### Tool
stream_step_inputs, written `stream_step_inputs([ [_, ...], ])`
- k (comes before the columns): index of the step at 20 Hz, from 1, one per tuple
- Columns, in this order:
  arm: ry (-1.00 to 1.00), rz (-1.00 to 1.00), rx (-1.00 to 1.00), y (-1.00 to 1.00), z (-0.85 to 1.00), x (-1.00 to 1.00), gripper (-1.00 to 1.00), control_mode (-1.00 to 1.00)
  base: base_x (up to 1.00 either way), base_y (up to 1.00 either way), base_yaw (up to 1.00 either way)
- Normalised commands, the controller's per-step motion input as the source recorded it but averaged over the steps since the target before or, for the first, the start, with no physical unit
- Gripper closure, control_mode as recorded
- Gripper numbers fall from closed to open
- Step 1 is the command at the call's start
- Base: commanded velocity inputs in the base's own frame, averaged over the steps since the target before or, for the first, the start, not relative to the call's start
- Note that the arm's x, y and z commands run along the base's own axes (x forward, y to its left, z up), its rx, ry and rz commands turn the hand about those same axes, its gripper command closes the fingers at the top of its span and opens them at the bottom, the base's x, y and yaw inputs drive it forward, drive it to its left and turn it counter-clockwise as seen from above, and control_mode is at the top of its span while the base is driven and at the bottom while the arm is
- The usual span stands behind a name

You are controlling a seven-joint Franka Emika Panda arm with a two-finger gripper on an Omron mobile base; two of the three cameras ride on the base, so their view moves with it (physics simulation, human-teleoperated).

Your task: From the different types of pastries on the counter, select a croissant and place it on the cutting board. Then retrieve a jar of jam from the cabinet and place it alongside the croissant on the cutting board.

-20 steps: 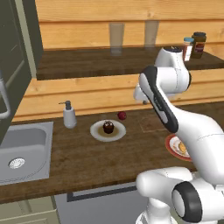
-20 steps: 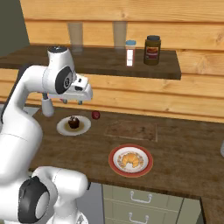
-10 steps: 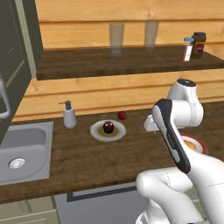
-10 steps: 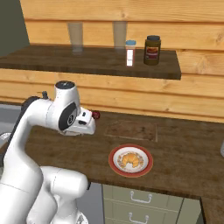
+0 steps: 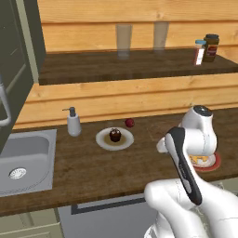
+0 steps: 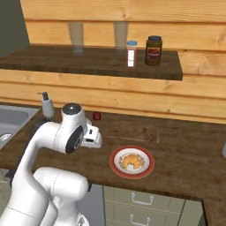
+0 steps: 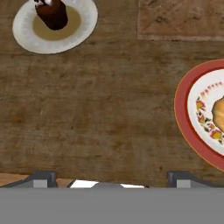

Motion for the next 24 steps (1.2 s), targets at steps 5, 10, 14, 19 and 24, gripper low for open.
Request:
stream_step_inputs([
  [5,-0.10,0.25,0.00,-0.46,0.25,0.33,-1.00,-1.00,0.00,0.00,0.00],
  [10,0.04,0.08,-0.01,0.01,-0.03,0.07,-1.00,-1.00,0.00,0.00,0.00],
  [14,-0.15,0.25,0.00,-0.19,0.21,-0.29,-1.00,-1.00,0.00,0.00,0.00],
  [19,-0.13,0.35,0.00,-0.79,0.19,-0.01,-1.00,-1.00,0.00,0.00,0.00],
  [24,0.02,0.30,0.00,-0.60,0.01,0.05,-1.00,-1.00,0.00,0.00,0.00],
])
